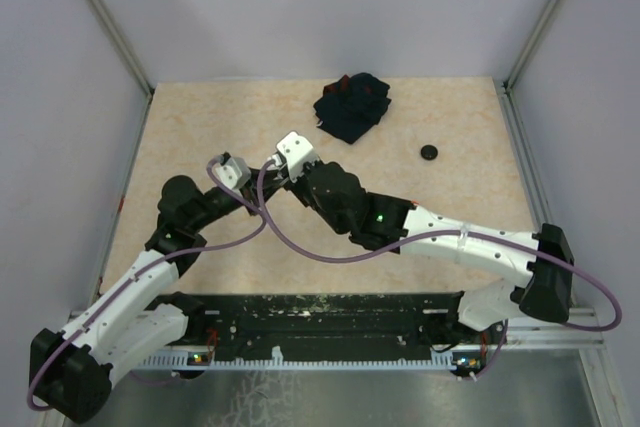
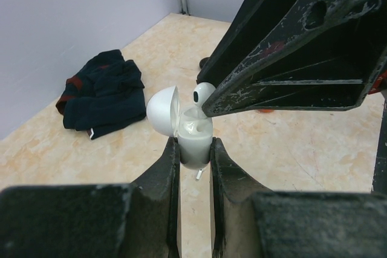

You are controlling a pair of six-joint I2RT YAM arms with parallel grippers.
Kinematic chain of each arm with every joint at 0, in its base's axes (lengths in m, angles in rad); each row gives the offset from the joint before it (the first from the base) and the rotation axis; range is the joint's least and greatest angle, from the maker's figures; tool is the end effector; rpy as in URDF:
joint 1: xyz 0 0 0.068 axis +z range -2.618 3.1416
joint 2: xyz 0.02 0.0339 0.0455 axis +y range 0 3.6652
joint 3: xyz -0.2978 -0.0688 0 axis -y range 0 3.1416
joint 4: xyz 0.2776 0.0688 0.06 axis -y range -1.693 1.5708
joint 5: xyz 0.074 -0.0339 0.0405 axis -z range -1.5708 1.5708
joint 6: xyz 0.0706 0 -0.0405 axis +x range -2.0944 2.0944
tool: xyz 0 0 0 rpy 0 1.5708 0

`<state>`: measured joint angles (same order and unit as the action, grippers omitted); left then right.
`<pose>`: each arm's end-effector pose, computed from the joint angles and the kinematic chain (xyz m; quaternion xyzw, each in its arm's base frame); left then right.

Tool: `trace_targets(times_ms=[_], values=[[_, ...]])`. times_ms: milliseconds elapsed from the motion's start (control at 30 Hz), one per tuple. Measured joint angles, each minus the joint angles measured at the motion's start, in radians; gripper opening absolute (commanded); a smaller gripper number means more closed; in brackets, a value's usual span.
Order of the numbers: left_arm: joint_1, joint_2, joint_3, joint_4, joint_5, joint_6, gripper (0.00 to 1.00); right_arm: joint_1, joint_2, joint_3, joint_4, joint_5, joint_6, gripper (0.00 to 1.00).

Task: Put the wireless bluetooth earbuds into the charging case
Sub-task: Place the earbud in the charging case.

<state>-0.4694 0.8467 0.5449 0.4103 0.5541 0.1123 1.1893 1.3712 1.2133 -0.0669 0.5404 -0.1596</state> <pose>0.1962 -0.1412 0.3259 0.3792 0.5569 -0.3069 0.6722 0.1736 0.3352 0.3910 -0.3406 0.6925 0.1141 0.6256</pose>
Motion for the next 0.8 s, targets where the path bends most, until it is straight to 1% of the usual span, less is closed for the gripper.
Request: trace_targets(times_ms=[233,600,800], values=[[0.000,-0.010,-0.007,0.000,-0.005,-0.003,0.00,0.002,0.029,0.043,-0.048,0.000,0.094,0.19],[0.001,-0.045,-0.044,0.006,-0.005,0.024,0.00,0.009,0.085,0.145,-0.184,0.029,0.241,0.19],[0.000,-0.061,-0.063,0.022,-0.002,0.026,0.00,0.009,0.091,0.166,-0.232,0.032,0.317,0.18]])
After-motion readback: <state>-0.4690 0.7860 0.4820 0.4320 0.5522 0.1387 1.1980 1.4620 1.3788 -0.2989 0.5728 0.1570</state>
